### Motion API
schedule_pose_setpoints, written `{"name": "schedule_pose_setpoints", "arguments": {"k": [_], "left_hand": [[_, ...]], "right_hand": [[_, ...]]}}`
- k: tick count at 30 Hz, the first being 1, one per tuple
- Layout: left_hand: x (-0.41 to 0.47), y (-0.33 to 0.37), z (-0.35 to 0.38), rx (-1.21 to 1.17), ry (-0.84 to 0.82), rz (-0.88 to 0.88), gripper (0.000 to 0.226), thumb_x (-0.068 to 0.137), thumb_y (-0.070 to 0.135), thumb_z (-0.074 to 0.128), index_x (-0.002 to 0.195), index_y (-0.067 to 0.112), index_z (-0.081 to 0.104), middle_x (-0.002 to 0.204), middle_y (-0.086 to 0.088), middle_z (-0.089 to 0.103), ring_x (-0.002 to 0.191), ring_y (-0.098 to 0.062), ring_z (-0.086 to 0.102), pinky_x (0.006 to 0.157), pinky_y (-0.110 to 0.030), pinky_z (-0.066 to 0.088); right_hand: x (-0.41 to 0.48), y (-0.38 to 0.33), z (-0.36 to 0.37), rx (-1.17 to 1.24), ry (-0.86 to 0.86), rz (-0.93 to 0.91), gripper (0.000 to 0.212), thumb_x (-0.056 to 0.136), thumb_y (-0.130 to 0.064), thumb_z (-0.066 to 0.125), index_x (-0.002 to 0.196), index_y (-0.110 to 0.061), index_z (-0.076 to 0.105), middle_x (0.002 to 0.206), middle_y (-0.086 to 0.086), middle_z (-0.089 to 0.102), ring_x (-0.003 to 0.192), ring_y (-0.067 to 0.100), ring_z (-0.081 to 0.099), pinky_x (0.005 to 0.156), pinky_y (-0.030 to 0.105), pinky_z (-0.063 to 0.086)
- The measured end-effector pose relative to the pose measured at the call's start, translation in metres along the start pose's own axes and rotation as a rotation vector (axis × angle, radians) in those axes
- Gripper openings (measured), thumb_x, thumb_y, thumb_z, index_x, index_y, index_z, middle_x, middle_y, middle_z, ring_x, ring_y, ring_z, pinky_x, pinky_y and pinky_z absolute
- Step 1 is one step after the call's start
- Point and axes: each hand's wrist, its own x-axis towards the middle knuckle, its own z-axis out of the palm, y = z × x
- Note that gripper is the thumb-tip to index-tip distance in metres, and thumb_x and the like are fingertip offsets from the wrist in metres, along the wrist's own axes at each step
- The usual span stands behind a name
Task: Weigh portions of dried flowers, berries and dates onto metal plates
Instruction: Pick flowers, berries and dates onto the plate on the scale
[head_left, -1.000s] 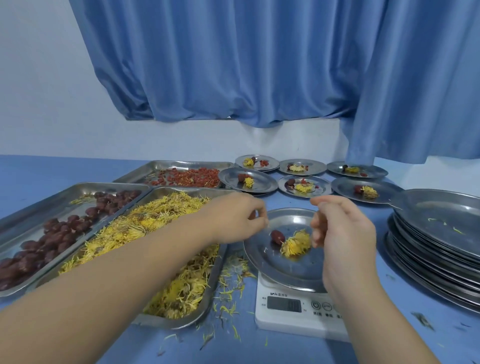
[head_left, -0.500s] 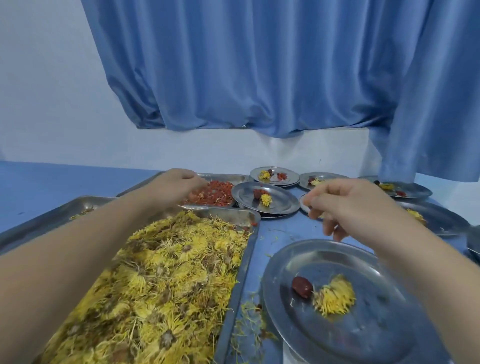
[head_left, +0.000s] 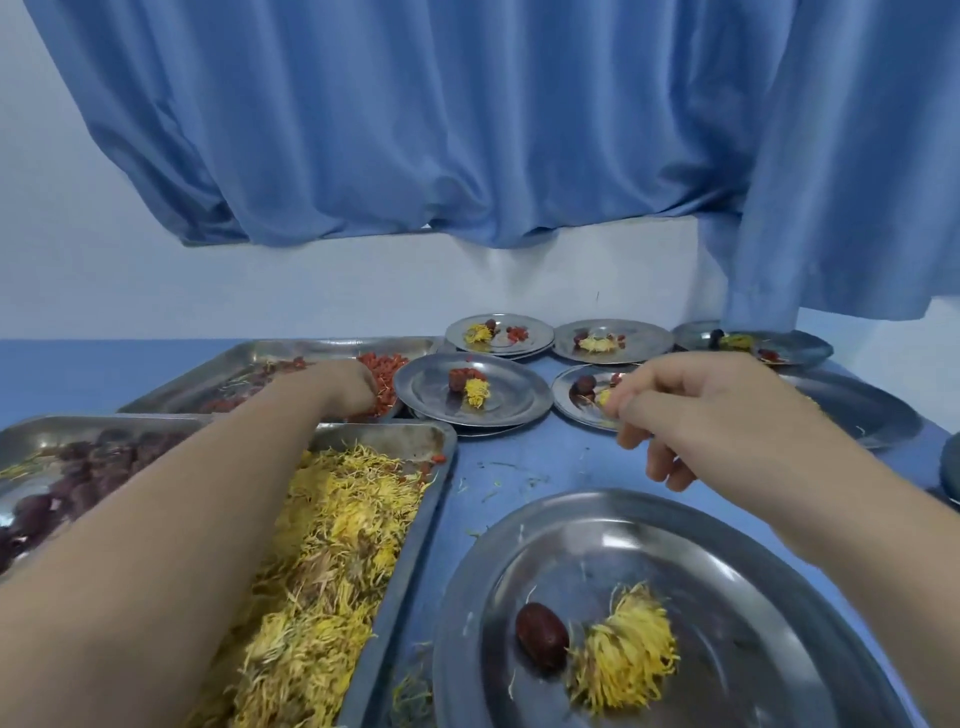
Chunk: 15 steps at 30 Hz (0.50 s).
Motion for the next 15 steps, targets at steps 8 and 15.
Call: {"name": "schedule_pose_setpoints", "arguments": {"k": [8,15], "left_hand": [[0.020,0.003,0.008,0.148,-0.068,-0.094,0.023,0.093,0.021,0.055,0.110,0.014,0.068,0.115,-0.007,0.065,0.097,-0.024,0.060,0.086,-0.037,0.048],[0.018,0.002,0.003,0.065,-0.050,-0.081,0.024,0.088,0.003,0.054,0.093,0.014,0.075,0.096,-0.005,0.069,0.083,-0.021,0.062,0.069,-0.031,0.048]], "right_hand": [[0.012,0.008,-0.005,0.039,0.005,-0.011,0.024,0.086,-0.019,0.058,0.070,-0.035,0.069,0.063,-0.009,0.068,0.046,0.005,0.058,0.050,0.026,0.047],[0.013,0.008,-0.003,0.036,0.026,-0.039,0.022,0.085,-0.019,0.059,0.070,-0.032,0.068,0.061,-0.009,0.068,0.045,0.004,0.057,0.049,0.027,0.049]]}}
